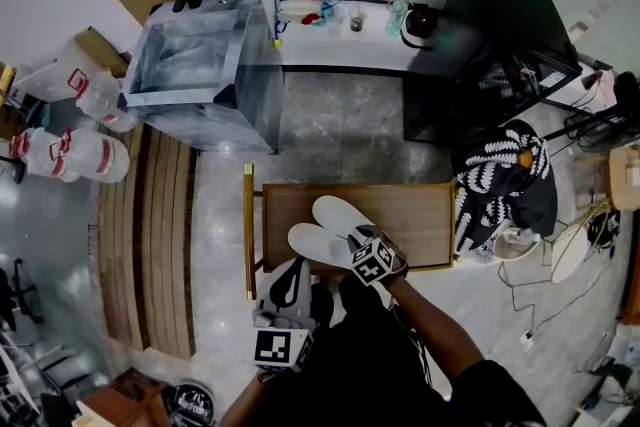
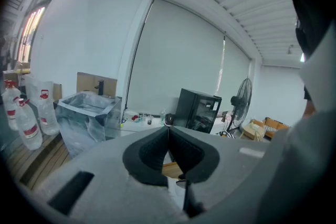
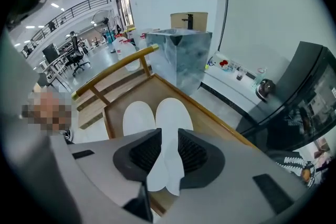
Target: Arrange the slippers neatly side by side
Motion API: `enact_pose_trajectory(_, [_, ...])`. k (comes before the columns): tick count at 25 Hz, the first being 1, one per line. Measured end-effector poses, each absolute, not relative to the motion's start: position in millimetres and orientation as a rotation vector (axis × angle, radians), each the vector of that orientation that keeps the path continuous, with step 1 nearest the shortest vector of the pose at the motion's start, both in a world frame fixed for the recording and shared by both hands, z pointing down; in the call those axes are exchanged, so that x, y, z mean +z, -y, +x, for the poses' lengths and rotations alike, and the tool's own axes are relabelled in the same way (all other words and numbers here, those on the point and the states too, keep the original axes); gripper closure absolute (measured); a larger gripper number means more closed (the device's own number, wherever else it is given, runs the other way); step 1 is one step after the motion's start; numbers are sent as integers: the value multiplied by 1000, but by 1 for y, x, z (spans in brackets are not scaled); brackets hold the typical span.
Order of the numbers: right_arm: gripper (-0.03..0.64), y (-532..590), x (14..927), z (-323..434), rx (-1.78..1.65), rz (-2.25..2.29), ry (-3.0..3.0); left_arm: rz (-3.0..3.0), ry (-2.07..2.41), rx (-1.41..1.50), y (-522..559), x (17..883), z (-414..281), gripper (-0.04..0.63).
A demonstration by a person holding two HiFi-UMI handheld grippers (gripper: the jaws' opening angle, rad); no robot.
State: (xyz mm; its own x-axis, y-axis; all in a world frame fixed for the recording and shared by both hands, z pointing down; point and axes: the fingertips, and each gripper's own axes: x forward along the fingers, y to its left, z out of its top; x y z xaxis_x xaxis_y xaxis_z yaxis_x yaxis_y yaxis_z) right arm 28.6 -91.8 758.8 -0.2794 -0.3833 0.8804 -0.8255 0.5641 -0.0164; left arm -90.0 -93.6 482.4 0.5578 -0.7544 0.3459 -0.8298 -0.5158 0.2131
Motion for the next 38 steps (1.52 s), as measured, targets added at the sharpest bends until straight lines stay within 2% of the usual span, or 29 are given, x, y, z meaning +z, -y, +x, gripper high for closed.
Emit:
enact_pose_trajectory(21, [541, 97, 825, 33, 610, 875, 1780, 2422, 1308, 325, 102, 490, -89, 578])
enact_pose_trajectory(25, [574, 96, 825, 32, 626, 884, 1783, 2401, 1313, 331, 100, 493, -91, 578])
enact_pose_trajectory(38, [588, 97, 802, 47, 659, 984, 1801, 2444, 1278, 318, 97, 485, -83, 578])
